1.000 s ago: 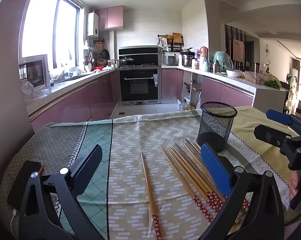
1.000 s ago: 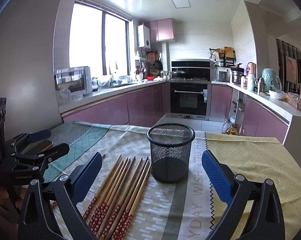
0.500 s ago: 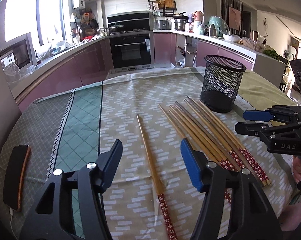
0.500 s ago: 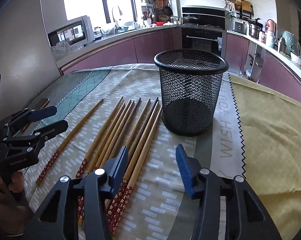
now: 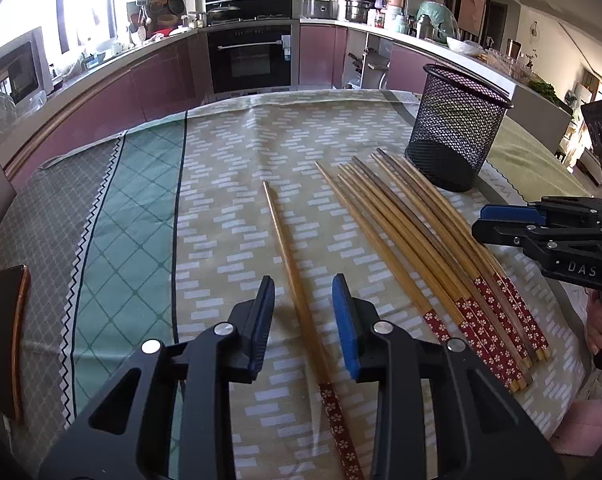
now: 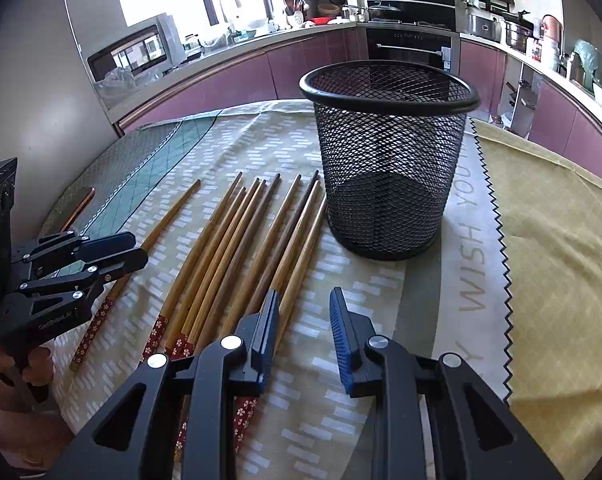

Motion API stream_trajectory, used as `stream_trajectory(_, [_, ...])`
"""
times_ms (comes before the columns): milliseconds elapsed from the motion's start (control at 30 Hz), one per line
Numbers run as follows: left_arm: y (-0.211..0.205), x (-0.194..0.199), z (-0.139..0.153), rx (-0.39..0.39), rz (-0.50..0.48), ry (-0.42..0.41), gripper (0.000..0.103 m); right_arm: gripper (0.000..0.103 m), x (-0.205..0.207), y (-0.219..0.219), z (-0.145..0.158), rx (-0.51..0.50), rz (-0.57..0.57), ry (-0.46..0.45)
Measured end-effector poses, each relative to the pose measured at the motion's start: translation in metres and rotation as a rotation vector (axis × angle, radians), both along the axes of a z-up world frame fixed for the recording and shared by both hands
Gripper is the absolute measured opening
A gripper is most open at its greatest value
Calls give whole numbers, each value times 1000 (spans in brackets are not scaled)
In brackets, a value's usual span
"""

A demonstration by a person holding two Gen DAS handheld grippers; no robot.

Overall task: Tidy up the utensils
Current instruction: 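Close the left gripper on one chopstick while the right gripper grasps another chopstick, then lift both held chopsticks upright above the mesh cup with both grippers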

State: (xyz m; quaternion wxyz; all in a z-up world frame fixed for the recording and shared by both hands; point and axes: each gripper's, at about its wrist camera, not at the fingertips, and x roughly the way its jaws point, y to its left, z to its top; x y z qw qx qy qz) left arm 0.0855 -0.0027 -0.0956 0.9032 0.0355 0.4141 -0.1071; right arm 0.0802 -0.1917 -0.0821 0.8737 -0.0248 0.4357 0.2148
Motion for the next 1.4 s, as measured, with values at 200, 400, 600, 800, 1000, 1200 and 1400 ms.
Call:
stream_trajectory(200, [-3,10,-3,-16,-17,28,28,25,10,9,-2,-42,0,6])
stream_trajectory(400, [-5,13,-2,-56,-14,42,9,7,13,5,-4,15,-3,31])
stream_trajectory(600, [-5,10,1,-84,-6,45,8,6,9,-8,-1,68,-21,21])
stream_trajectory(800, [-3,1,10,-130,-36,41,8,6,2,-11,6,96,24,8])
stream_trajectory(1000, [-14,0,2,-93,-73,68,8,6,1,-3,1,54,64,29])
stream_trajectory(1200, [-18,2,0,-52,-96,71,11,7,4,3,-1,-4,89,39])
stream_trajectory(1400, [-25,10,-1,-33,-128,71,16,7,8,11,-1,-32,105,27])
